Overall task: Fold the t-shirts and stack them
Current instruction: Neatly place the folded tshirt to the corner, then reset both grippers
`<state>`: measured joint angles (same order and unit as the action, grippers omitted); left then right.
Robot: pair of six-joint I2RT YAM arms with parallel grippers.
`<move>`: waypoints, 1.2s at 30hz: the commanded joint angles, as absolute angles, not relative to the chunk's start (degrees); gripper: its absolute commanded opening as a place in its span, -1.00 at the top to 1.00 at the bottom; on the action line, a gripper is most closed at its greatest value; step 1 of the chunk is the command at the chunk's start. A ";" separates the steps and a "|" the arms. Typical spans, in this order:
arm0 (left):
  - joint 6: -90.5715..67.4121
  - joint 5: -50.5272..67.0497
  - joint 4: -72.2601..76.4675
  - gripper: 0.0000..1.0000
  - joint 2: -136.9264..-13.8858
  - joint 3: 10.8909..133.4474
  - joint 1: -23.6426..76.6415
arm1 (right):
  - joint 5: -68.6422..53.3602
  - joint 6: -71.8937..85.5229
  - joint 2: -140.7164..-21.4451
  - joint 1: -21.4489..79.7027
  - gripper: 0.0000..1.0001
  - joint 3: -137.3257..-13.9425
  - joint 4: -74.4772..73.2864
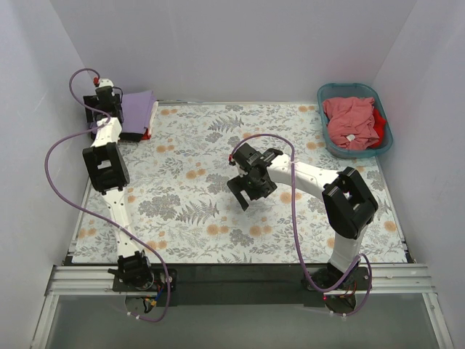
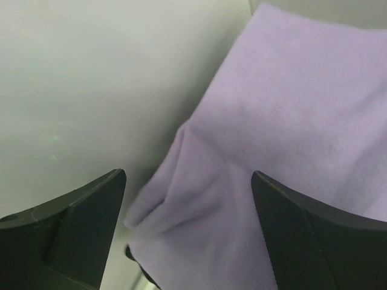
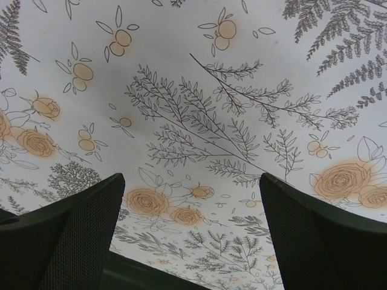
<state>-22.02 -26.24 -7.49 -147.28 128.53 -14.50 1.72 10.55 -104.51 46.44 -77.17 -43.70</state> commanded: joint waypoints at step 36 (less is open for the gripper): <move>-69.96 -15.64 -48.25 -0.88 -46.15 77.70 4.75 | 34.80 11.08 -38.88 28.04 -0.97 -59.69 -33.94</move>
<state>-68.97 -10.98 -42.85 -45.36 79.68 4.36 31.64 13.02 -44.25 28.14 -61.87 -39.57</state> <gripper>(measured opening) 0.936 0.984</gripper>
